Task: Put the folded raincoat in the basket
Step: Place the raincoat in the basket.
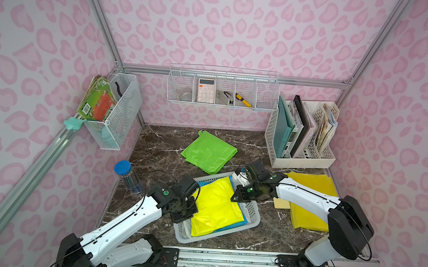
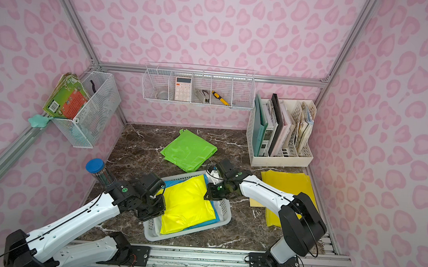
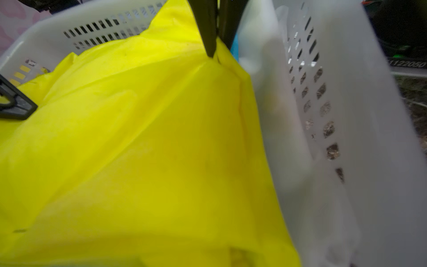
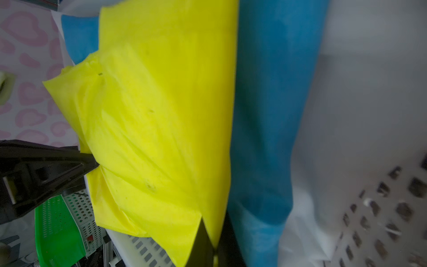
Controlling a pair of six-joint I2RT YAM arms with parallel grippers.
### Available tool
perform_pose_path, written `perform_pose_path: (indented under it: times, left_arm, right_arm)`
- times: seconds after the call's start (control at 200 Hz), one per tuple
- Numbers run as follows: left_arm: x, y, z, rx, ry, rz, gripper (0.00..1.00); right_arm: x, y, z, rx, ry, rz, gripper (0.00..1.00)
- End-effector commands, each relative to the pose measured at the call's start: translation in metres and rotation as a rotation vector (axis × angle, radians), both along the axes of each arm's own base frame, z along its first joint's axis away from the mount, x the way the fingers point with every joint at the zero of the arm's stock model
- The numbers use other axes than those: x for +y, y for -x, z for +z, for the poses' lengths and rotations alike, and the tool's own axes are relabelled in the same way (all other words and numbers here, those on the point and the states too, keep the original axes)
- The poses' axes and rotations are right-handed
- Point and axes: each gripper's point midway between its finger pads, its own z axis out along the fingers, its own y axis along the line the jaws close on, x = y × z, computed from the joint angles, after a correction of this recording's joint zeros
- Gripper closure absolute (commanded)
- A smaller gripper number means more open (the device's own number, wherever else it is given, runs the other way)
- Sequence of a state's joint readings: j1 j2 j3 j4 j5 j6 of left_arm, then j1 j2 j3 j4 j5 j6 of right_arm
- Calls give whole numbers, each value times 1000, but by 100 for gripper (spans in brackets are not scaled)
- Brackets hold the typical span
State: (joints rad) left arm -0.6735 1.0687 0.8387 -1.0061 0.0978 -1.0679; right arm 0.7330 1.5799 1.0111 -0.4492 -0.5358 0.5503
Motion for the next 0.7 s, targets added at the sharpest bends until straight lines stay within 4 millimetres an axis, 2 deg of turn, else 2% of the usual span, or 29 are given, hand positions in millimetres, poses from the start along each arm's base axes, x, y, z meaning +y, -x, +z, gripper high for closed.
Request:
perform_pose_path:
  times: [0.0,0.18,0.25,0.335,0.38,0.43,0.465,0.505,0.605,0.695]
  left_arm:
    - [16,6,-13,42,-108,-27,100]
    - [27,0,-22,79,-229,-48,100]
    - [25,-4,-25,85,-239,-59,100]
    - [22,-8,-23,94,-245,-66,100]
    - [22,-9,-19,94,-248,-66,96]
    - [22,-10,-13,84,-247,-68,84]
    - [23,-10,-7,75,-249,-67,74]
    - [25,-11,1,56,-249,-67,70]
    - [30,-14,26,6,-254,-73,58]
    - [33,-18,48,-46,-245,-82,52]
  right_arm:
    - [-5,-8,-12,-20,27,-44,100]
    - [-12,-9,-24,-1,9,-85,100]
    - [-11,-8,-24,3,-3,-86,100]
    - [-10,-8,-18,-2,-19,-80,89]
    - [-10,-9,-14,-14,-20,-79,78]
    - [-11,-12,-6,-36,-19,-80,63]
    - [-12,-15,1,-60,-18,-80,56]
    - [-13,-20,10,-93,-14,-83,50]
    - [-16,-34,36,-190,3,-90,44]
    - [-15,-46,57,-250,6,-104,48]
